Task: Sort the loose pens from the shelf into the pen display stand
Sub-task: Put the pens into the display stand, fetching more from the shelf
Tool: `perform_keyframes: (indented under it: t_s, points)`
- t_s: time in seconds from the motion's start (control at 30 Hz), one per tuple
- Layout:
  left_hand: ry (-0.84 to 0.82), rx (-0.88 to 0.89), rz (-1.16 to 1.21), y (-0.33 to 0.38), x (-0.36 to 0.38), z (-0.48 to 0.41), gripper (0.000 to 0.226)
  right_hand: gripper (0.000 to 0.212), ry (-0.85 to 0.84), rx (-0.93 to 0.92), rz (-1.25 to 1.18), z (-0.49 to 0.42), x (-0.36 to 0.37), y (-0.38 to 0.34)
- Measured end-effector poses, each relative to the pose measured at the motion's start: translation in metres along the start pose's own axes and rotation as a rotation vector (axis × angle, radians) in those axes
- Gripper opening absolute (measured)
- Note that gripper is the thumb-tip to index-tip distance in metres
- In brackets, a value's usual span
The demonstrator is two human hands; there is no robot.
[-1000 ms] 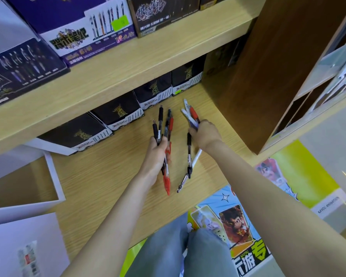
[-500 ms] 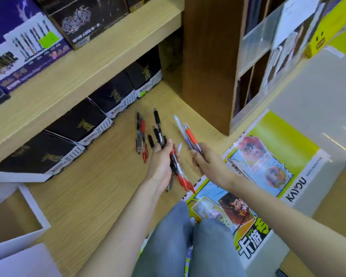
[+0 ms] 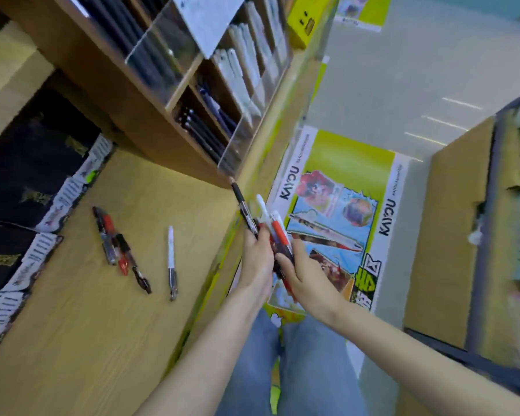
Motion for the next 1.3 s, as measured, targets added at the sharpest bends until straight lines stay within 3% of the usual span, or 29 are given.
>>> perform_keyframes:
  t_s: [0.17,0.27,0.4,0.57,0.7,0.83,1.03,1.23,1.3]
  points:
    - [-0.135,-0.059,-0.07,-0.021,0.058,0.021,0.024,0.018,0.066,0.018,-0.103,0.024,-0.052,0.033]
    - [-0.186,-0.052,-0.054,-0.031,0.099,0.038,0.015,0.01,0.138,0.035,-0.237,0.046,-0.088,0.055]
    - [-0.261,-0.019,-0.052,-0.045,0.15,0.062,0.013,0.015,0.331,0.073,-0.306,0.079,-0.14,0.084]
    - [-0.429,-0.098,-0.362,-0.091,0.202,0.086,0.006,0.011,0.531,0.095,-0.39,0.113,-0.204,0.125]
    - [-0.609,-0.09,-0.52,-0.118,0.248,0.116,0.022,0.017,0.572,0.1,-0.403,0.135,-0.24,0.152]
    - [-0.671,-0.064,-0.517,-0.134,0.288,0.13,0.038,0.018,0.602,0.097,-0.456,0.154,-0.263,0.174]
    - [-0.673,-0.132,-0.482,-0.162,0.328,0.136,0.02,0.011,0.708,0.107,-0.609,0.179,-0.289,0.193]
    - [-0.75,-0.117,-0.587,-0.165,0.367,0.13,0.009,0.026,0.708,0.201,-0.617,0.184,-0.302,0.206]
    - [-0.876,-0.151,-0.57,-0.161,0.383,0.135,0.025,0.021,0.722,0.207,-0.665,0.182,-0.311,0.205]
Point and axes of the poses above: each hand's wrist, its own z-axis away from the middle knuckle, its own x-axis out of the palm, y = z × x, the point moved 4 cm from there along -z, towards the middle knuckle, and after that the axes turned 1 degree about x, right-handed, at the moved point
